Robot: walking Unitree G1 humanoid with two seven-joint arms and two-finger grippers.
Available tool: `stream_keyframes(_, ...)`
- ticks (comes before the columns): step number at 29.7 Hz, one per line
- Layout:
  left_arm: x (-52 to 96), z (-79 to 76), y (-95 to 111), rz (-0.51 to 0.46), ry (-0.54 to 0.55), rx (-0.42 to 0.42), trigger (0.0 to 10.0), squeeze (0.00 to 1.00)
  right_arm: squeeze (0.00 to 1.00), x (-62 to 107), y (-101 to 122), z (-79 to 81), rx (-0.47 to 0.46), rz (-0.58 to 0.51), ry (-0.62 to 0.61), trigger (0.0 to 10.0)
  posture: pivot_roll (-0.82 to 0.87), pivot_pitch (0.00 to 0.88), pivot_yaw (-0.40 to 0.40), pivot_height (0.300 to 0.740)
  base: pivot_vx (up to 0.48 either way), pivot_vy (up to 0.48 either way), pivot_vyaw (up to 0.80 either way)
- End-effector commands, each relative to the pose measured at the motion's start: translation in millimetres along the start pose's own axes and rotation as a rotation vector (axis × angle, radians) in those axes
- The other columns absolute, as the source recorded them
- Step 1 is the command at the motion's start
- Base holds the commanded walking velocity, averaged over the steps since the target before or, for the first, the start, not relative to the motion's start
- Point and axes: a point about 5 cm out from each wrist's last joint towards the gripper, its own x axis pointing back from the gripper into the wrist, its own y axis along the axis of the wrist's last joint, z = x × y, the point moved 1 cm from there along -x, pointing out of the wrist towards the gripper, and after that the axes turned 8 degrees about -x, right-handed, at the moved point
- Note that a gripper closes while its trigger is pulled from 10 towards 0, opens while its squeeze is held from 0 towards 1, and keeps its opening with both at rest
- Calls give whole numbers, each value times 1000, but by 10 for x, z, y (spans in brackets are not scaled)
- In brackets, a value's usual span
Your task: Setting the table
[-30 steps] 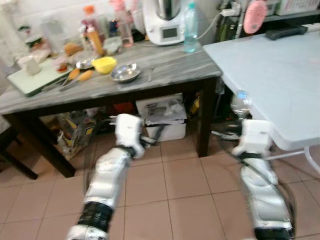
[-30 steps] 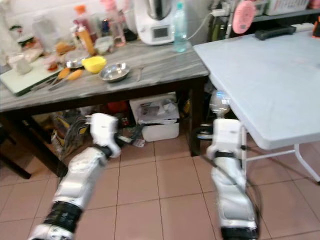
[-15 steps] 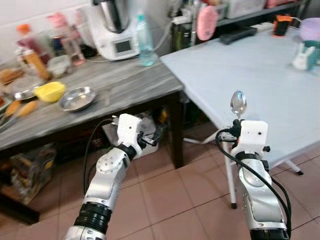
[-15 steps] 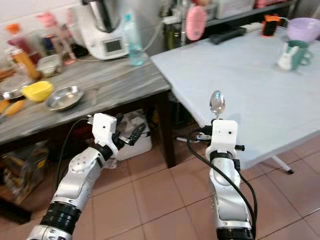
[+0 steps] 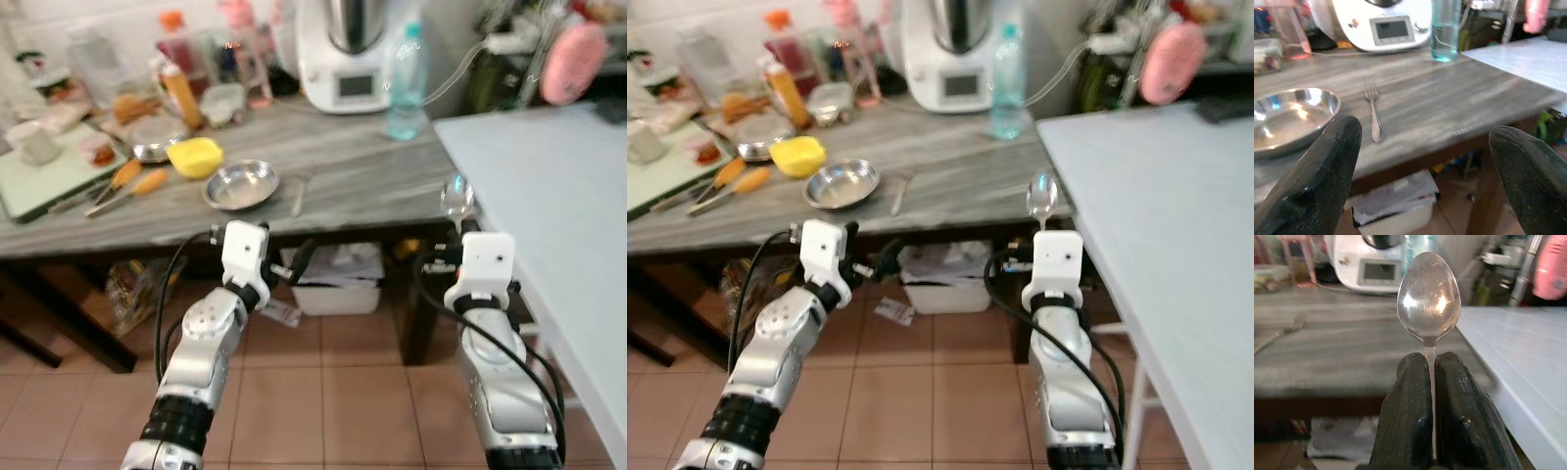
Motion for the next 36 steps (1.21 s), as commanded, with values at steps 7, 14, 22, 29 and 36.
stream_keyframes(7, 6, 3, 18, -3, 0, -16, 10000, 0, 0, 5, 11, -14, -7, -3, -10, 10000, -121, 0, 116, 740, 336, 0, 377)
stream_keyframes(14, 13, 0, 14, 1, -2, -19, 10000, 0, 0, 5, 10, -29, -6, -2, -18, 10000, -120, 0, 116, 740, 282, 0, 0)
stream_keyframes(22, 24, -13, 17, -1, -11, -13, 10000, 0, 0, 6, 5, -37, -15, 0, -33, 10000, -119, 0, 117, 740, 282, 0, 0)
stream_keyframes(29, 19, -40, 17, -1, -21, -9, 10000, 0, 0, 3, 10, -54, -15, -1, -41, 10000, -121, 0, 118, 740, 321, 0, 0)
stream_keyframes(36, 15, -51, 19, -2, -28, -5, 10000, 0, 0, 0, 10, -53, -15, -1, -44, 10000, -123, 0, 120, 740, 372, 0, 0)
